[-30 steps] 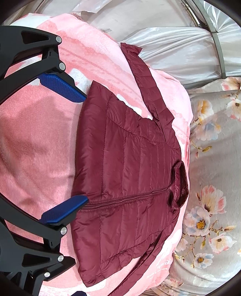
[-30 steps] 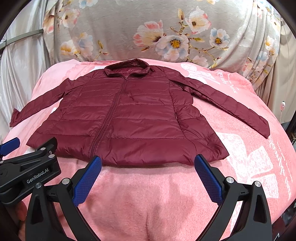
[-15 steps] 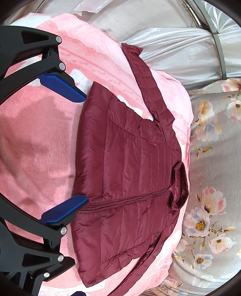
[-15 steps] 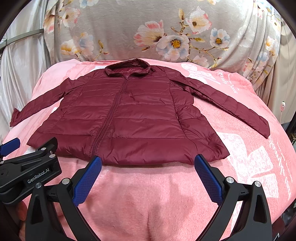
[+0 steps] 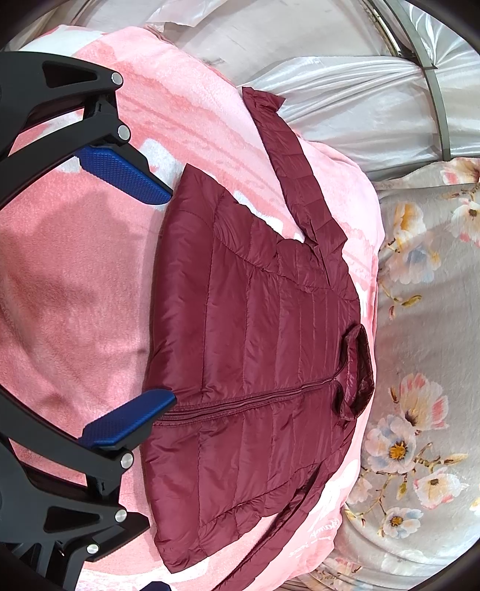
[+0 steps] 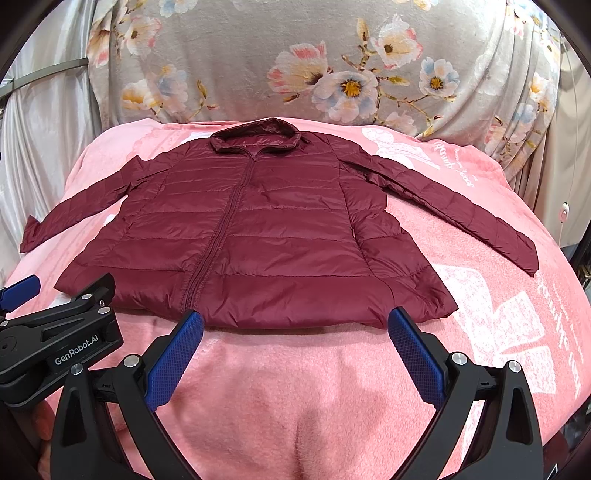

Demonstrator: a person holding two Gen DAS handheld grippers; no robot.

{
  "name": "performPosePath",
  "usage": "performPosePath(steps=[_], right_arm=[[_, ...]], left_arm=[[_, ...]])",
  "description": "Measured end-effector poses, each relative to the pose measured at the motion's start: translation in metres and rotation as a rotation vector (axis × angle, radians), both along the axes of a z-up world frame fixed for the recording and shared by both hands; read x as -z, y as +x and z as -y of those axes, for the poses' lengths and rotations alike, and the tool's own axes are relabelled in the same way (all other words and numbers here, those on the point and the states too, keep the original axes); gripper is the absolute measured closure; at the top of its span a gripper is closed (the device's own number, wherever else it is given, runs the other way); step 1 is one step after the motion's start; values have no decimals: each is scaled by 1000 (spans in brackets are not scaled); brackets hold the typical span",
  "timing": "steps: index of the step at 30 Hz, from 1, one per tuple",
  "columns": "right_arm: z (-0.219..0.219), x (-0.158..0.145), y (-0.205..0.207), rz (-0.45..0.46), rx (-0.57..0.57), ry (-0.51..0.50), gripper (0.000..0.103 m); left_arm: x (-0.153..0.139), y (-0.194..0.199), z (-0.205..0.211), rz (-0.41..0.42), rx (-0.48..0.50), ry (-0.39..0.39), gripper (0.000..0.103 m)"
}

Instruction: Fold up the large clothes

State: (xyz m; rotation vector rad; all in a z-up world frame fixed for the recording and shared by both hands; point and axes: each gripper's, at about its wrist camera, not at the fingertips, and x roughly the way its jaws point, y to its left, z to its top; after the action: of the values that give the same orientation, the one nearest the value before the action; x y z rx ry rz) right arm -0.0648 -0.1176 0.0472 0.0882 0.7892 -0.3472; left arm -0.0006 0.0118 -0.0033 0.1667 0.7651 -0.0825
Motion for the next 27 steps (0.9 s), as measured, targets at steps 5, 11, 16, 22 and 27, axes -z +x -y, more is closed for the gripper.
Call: performPosePath(steps=[5,11,16,22,27], right_arm=[[-1,-1,0,-1,0,1,5],[-1,-1,0,0,0,1,5],[2,0,-1,1,-1,1,5],[0,-1,-1,1,0,2,5],[2,-1,-1,2,-1,3,5]], left_arm=[[0,0,-1,-1,0,-1,5],[0,0,0,-1,0,-2,6],[0,0,0,0,0,-2,6],[0,0,0,0,0,-2,6],[0,0,0,-1,1,-3,6]])
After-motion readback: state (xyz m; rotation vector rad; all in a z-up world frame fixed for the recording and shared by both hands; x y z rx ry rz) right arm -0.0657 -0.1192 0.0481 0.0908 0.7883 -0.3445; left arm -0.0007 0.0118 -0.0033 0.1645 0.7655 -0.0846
